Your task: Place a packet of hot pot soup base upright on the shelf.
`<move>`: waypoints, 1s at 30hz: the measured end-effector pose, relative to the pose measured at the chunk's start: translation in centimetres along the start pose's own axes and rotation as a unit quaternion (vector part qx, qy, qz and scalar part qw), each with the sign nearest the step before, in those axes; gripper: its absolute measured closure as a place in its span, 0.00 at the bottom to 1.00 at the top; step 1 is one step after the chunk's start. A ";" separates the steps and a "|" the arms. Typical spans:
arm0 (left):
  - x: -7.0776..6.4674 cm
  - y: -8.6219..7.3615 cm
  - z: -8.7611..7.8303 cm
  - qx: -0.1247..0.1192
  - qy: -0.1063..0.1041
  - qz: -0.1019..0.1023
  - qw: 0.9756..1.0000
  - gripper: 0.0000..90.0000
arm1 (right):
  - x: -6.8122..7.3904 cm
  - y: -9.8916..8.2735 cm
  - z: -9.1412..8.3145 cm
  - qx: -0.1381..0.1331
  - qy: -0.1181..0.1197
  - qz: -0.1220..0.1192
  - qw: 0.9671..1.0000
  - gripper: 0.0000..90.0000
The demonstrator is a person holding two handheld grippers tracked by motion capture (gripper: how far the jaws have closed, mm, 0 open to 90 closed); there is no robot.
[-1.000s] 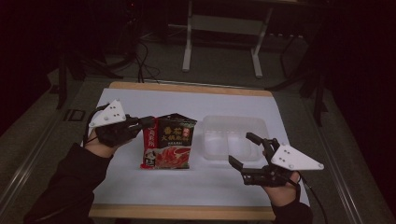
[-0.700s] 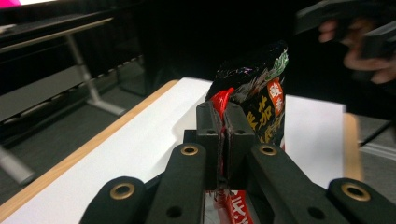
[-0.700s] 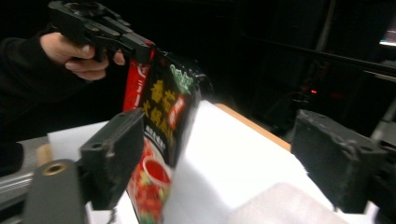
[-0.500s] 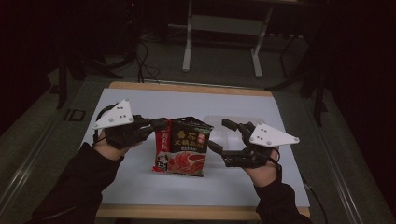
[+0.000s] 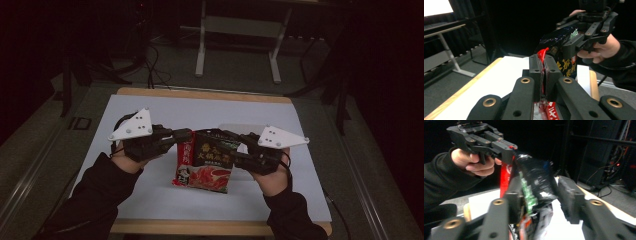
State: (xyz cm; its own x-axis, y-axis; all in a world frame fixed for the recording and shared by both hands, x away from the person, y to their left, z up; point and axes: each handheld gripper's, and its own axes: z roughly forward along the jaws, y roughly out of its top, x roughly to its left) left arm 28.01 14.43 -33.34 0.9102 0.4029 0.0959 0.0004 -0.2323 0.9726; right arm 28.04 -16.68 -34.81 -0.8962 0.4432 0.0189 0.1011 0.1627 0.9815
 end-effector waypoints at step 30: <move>1.6 -1.3 0.1 -0.009 -0.010 -0.035 0.999 0.49 | 1.7 1.7 -0.4 0.034 -0.060 0.016 0.998 0.84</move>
State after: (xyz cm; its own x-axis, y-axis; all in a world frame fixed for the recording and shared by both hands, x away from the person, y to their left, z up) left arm 29.52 15.30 -34.42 0.9167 0.3990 0.0229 0.0576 -0.1886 0.9804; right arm 26.50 -15.98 -33.02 -0.8346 0.5504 0.0240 0.1618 0.2033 0.9657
